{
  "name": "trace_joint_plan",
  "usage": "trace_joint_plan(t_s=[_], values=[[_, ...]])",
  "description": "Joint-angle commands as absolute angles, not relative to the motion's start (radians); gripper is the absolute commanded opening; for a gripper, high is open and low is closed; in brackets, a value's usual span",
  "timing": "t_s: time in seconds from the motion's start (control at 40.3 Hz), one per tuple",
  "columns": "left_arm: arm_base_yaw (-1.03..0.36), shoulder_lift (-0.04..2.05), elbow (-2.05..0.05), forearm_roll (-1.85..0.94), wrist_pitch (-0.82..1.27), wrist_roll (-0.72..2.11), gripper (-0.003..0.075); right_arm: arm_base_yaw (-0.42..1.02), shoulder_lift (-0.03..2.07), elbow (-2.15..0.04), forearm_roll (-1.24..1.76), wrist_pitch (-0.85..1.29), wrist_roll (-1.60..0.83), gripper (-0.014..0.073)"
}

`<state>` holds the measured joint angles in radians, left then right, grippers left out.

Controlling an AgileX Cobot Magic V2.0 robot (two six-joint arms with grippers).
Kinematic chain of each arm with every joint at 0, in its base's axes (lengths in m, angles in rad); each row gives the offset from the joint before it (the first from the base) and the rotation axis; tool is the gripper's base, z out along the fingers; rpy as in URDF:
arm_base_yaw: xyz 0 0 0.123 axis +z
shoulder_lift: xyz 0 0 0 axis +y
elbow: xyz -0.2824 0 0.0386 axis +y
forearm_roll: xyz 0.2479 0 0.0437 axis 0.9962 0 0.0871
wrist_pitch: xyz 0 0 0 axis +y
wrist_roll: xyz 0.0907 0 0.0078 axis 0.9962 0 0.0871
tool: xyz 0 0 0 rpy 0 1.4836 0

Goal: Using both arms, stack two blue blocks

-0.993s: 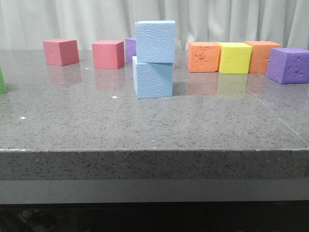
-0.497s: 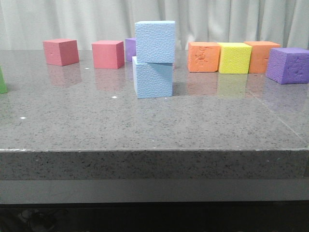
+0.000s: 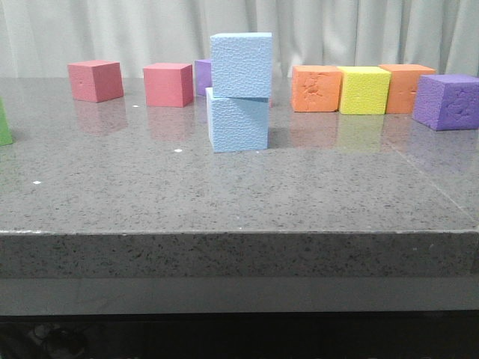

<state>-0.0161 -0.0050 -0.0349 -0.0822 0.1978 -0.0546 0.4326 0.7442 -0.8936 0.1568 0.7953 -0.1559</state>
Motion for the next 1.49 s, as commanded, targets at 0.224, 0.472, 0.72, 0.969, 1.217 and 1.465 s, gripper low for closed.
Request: trace_joint_plan(t_s=[0.224,0.472,0.72,0.969,1.217,1.465], values=[[-0.055,-0.030,0.043,-0.006,-0.056,-0.101,-0.0018,0.428,0.740,-0.919,0.164,0.730,-0.156,-0.0069],[-0.055,-0.030,0.043,0.015,-0.056,-0.101,-0.0018,0.428,0.740,-0.919,0.164,0.730,-0.156,-0.0069],[-0.055,-0.029,0.043,0.015,-0.056,-0.101,-0.0018,0.428,0.740,-0.919,0.164,0.730,-0.156,-0.0069],[-0.055,-0.029,0.043,0.015,-0.056,-0.101,-0.0018,0.428,0.740,-0.919,0.164,0.730,-0.156,-0.0069],[-0.055,-0.029,0.043,0.015,-0.056,-0.101,-0.0018,0.428,0.740,-0.919,0.164,0.730,-0.156,-0.0069],[-0.055,-0.029,0.043,0.015,-0.056,-0.101,-0.0018,0.362,0.646,-0.815,0.106,0.623,-0.157,-0.0069]])
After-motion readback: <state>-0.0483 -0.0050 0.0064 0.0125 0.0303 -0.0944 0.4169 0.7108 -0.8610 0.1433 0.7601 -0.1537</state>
